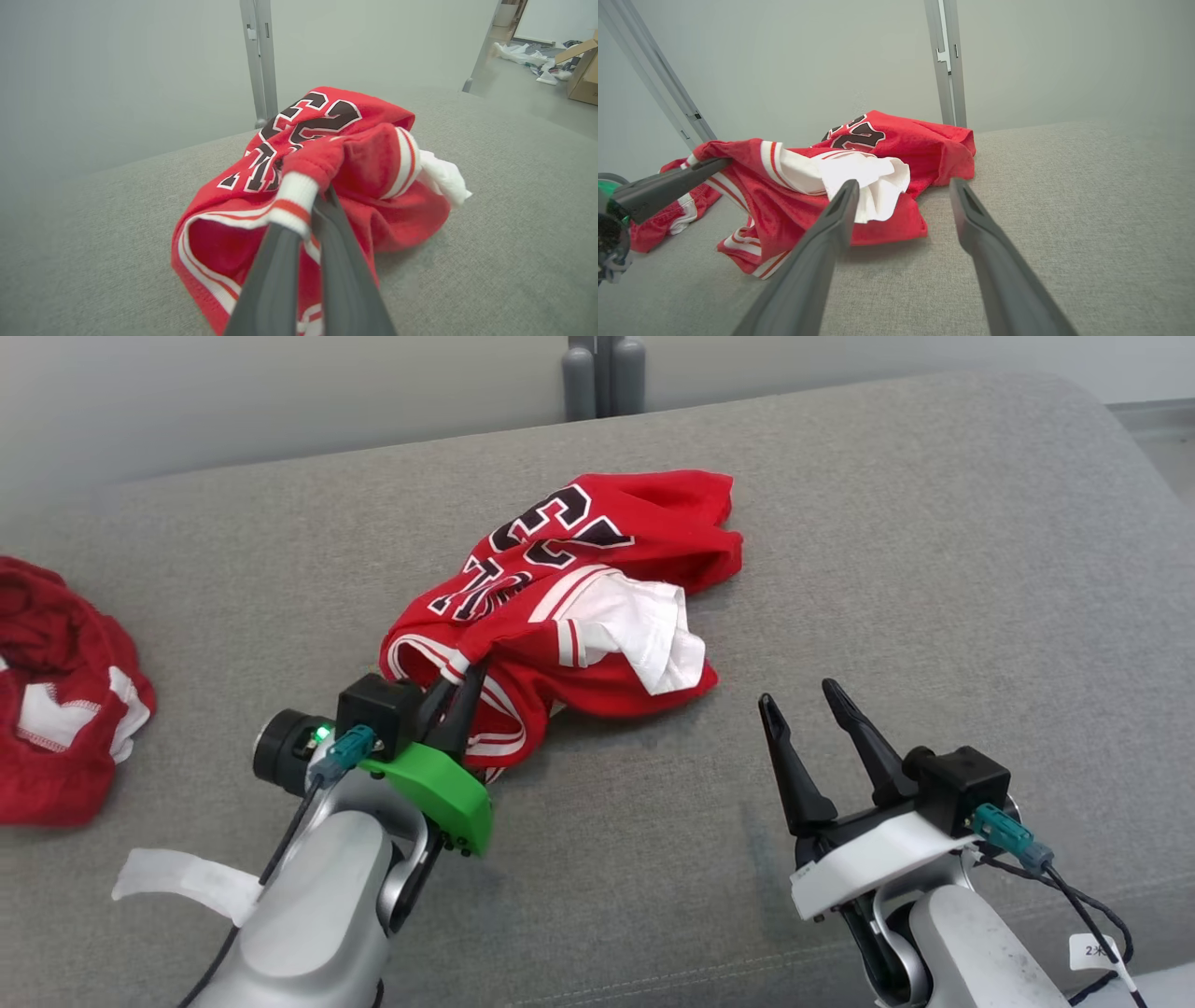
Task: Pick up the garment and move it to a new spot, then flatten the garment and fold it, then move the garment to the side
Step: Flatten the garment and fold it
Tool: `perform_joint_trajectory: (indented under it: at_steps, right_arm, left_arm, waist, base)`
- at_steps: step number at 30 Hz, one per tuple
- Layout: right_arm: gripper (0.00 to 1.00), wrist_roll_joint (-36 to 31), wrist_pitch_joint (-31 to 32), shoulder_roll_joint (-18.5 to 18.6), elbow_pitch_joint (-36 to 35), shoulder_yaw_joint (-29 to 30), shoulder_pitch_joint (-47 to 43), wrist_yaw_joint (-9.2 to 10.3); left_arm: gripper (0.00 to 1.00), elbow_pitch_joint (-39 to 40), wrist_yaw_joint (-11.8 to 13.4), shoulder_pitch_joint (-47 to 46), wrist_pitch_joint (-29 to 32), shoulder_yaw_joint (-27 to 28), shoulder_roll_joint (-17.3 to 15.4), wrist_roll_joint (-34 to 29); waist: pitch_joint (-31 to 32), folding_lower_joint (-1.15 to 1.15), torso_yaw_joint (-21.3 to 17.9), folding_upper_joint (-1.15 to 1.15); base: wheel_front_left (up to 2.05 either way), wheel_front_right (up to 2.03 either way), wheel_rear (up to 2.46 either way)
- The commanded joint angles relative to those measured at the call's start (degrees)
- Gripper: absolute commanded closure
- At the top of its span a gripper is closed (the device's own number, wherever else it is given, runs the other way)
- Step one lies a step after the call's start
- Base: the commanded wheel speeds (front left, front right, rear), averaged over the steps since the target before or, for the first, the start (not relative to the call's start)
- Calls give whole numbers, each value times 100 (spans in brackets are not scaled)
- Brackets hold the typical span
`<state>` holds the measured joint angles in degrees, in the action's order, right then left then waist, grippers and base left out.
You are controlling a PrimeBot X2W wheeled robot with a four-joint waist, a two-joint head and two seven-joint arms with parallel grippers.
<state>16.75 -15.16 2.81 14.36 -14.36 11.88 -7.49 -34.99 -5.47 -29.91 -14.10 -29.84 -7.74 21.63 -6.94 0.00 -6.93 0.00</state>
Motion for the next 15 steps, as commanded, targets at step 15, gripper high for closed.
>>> perform_joint_trajectory:
  at_steps: [15]
  right_arm:
    - [0, 23, -15, 17, 15, -28, -93, 0]
  left_arm:
    - [100, 1690, 443, 1215, 479, 318, -1055, 195]
  waist:
    - [93, 0, 885, 0]
  base:
    - [0, 0, 0]
